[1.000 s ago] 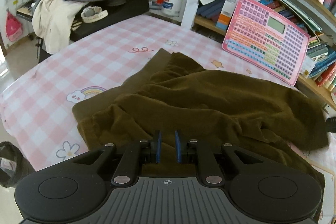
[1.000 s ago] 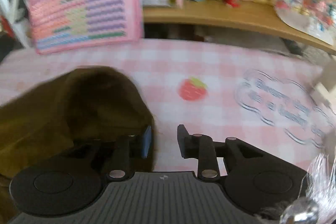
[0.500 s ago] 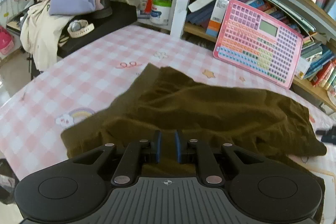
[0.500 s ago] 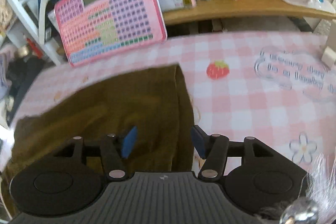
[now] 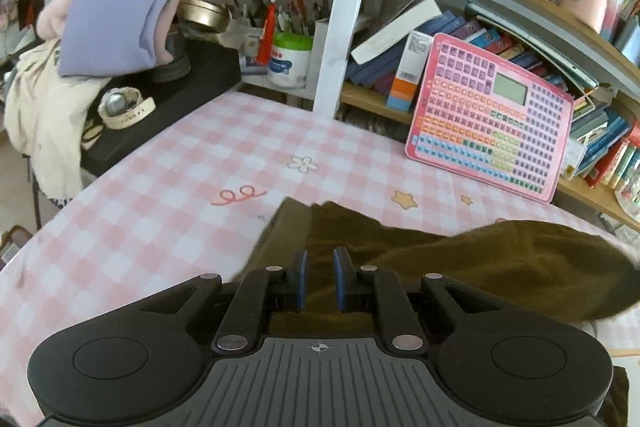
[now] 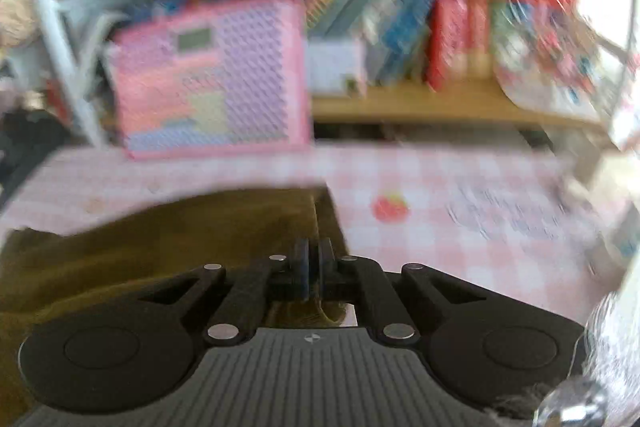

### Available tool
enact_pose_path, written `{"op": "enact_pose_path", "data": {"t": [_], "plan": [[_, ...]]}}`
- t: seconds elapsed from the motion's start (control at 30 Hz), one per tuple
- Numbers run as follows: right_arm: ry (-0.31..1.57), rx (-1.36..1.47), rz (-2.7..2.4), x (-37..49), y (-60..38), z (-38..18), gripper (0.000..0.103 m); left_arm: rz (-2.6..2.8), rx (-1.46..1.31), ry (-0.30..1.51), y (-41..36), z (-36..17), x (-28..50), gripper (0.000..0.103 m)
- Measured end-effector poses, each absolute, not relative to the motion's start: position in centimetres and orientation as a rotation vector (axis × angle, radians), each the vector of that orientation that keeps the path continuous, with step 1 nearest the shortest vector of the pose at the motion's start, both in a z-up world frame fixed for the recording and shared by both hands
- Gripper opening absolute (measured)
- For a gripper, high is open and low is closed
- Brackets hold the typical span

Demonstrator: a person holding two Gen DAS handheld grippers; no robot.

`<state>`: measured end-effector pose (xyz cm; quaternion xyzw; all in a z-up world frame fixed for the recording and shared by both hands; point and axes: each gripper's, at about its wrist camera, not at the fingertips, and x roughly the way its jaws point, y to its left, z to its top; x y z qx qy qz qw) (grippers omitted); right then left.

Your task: Fold clothes

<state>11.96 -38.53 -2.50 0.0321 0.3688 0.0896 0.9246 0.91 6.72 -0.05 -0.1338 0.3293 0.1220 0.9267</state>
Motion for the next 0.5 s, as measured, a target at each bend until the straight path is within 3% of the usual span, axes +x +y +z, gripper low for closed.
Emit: {"op": "enact_pose_path", "data": {"t": [0.1,0.13,0.17,0.2,0.27,0.5], "plan": [[0.942,-0.031,-0.002,13.6,-38.4,-7.3,0.008,0.204,-0.29,0.675,8.5,-0.1,2.6,0.015],[0.918,-0.03,-0.021,13.3,-38.5,-7.4,0.009,0.188,-0.288,0.675,9.0,-0.1,3.1,0.015],[0.891,-0.026,-0.038,13.0,-38.7,-7.6,0.015,0.168,-0.284,0.676,9.5,-0.1,3.6,0.015],[0.88,-0.023,-0.062,12.8,-38.6,-7.3,0.031,0.149,-0.282,0.68,10.0,-0.2,4.2,0.015],[0.843,-0.019,-0.107,11.9,-38.3,-6.5,0.042,0.114,-0.28,0.689,11.1,-0.5,5.2,0.015],[0.816,0.038,-0.116,8.1,-34.1,-4.3,0.043,0.064,-0.397,0.762,15.1,-3.0,8.6,0.015]]}}
